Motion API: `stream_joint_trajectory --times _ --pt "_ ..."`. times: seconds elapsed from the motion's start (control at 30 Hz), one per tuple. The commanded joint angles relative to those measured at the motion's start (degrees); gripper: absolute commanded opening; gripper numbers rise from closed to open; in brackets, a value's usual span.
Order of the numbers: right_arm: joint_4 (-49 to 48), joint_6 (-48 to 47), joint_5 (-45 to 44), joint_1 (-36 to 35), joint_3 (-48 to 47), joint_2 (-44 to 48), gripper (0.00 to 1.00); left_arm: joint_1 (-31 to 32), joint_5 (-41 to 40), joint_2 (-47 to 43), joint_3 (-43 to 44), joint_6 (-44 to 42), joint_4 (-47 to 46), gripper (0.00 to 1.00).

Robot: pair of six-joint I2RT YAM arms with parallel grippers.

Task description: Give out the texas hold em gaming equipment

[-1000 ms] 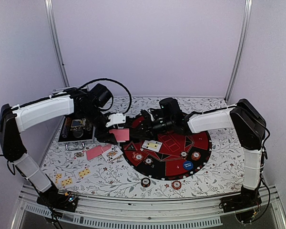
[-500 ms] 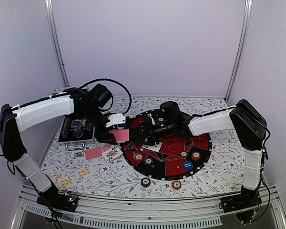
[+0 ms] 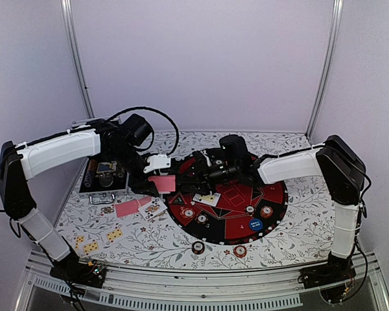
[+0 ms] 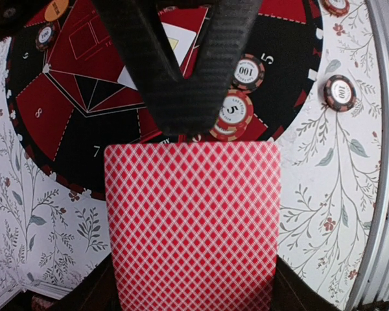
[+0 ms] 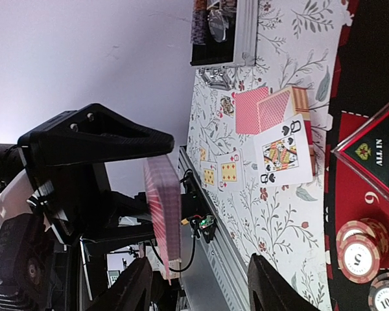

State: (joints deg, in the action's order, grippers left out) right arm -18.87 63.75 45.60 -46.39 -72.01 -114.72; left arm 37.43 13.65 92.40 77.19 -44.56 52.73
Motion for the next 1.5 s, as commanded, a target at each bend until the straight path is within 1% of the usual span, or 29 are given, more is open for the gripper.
stream_joint_trajectory --times 0.0,0.2,0.47,0.7,0.8,1.0,1.47 --pt "-3.25 1.32 1.32 -1.16 -1.84 0.17 0.52 -0.43 0.50 -0.38 0.94 -0.25 0.53 0.51" --pt "-4.15 2.17 1.48 -1.79 -3.13 -0.92 0.46 -0.43 0.58 -0.38 0.93 -0.26 0.45 0.51" --pt "-4.07 2.69 1.85 -2.18 -5.08 -3.18 0.25 -0.43 0.36 -0.20 1.06 -0.18 0.53 0.51" --pt "-4.06 2.96 2.38 -2.21 -5.86 -4.00 0.19 -0.43 0.36 -0.21 1.27 -0.18 0.53 0.50" --pt "-4.24 3.26 2.60 -2.21 -5.86 -4.42 0.15 -0.43 0.24 -0.18 1.56 -0.18 0.63 0.50" --pt "-4.68 3.37 2.74 -1.25 -5.02 -3.15 0.00 -0.43 -0.32 -0.29 1.06 -0.09 0.97 0.50" --pt "-6.02 2.87 2.99 0.86 0.44 0.91 0.00 -0.60 -0.35 -0.55 1.09 0.09 1.30 0.51"
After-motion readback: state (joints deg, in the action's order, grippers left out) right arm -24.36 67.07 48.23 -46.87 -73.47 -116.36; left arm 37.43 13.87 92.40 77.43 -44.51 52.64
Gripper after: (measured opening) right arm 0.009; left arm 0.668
